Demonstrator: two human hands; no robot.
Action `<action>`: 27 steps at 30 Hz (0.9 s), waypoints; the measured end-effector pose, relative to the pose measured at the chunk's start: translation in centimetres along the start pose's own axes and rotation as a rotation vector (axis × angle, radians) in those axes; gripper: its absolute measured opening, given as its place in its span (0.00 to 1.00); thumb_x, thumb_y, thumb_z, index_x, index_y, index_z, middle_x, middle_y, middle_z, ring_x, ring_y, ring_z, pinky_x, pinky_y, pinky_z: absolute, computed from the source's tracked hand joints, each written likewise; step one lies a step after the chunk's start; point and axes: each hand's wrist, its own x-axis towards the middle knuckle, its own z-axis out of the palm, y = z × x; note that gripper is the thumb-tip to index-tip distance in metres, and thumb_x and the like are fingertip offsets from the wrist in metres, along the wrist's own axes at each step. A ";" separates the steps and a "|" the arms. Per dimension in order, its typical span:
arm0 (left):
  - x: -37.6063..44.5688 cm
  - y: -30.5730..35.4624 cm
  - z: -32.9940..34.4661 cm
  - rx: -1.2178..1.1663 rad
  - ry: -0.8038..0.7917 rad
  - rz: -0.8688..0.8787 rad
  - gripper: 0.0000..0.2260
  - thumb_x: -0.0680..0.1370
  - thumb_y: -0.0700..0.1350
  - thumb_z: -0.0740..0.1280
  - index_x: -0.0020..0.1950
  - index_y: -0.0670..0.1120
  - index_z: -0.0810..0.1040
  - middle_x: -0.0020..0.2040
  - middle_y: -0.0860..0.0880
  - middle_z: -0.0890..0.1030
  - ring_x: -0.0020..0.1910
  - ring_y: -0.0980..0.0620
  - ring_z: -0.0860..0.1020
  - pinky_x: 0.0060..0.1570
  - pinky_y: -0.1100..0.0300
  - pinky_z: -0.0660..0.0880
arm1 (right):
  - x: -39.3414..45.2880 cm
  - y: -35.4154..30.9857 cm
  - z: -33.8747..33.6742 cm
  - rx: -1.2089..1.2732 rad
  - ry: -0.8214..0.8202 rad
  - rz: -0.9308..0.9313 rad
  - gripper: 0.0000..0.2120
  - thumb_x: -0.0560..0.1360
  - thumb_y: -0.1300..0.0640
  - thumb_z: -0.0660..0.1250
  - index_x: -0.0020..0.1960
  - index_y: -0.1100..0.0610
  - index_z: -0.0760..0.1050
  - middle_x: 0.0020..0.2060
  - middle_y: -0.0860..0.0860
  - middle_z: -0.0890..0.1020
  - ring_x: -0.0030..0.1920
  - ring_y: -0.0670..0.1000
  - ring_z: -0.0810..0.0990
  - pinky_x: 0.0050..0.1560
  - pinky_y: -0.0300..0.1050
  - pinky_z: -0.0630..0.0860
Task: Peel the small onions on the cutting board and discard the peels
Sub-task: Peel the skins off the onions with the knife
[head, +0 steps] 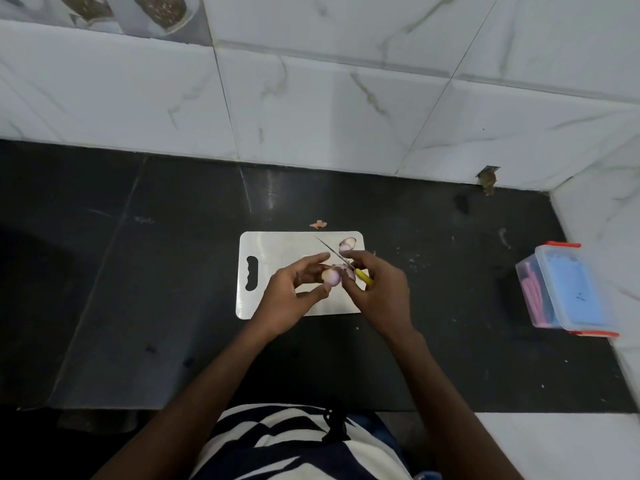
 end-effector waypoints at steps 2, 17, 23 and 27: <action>0.1 0.1 0.4 -0.207 0.034 -0.077 0.25 0.79 0.43 0.80 0.75 0.54 0.80 0.65 0.53 0.87 0.67 0.52 0.85 0.66 0.50 0.82 | -0.2 -0.3 0.5 -0.020 0.032 0.006 0.10 0.78 0.48 0.75 0.59 0.45 0.85 0.49 0.41 0.88 0.49 0.44 0.84 0.48 0.50 0.83; 0.2 0.1 0.9 -0.053 0.255 -0.094 0.26 0.76 0.48 0.82 0.72 0.56 0.77 0.58 0.59 0.88 0.57 0.61 0.87 0.56 0.66 0.79 | -0.6 -1.4 2.6 -0.062 0.142 0.146 0.04 0.77 0.49 0.75 0.52 0.46 0.86 0.44 0.39 0.87 0.43 0.40 0.82 0.40 0.32 0.73; 0.4 0.2 0.4 -0.079 0.240 -0.074 0.28 0.78 0.48 0.80 0.77 0.55 0.76 0.61 0.59 0.88 0.62 0.60 0.86 0.61 0.63 0.79 | 0.4 -1.2 3.3 0.011 0.097 0.198 0.04 0.77 0.46 0.75 0.50 0.44 0.84 0.40 0.38 0.85 0.44 0.44 0.83 0.41 0.48 0.82; 0.5 -0.1 0.2 -0.048 0.197 -0.072 0.29 0.79 0.47 0.79 0.78 0.54 0.75 0.63 0.58 0.87 0.63 0.59 0.85 0.65 0.60 0.81 | 1.1 -0.5 3.6 0.108 0.090 0.263 0.05 0.76 0.44 0.74 0.50 0.43 0.84 0.40 0.40 0.86 0.45 0.46 0.85 0.44 0.50 0.83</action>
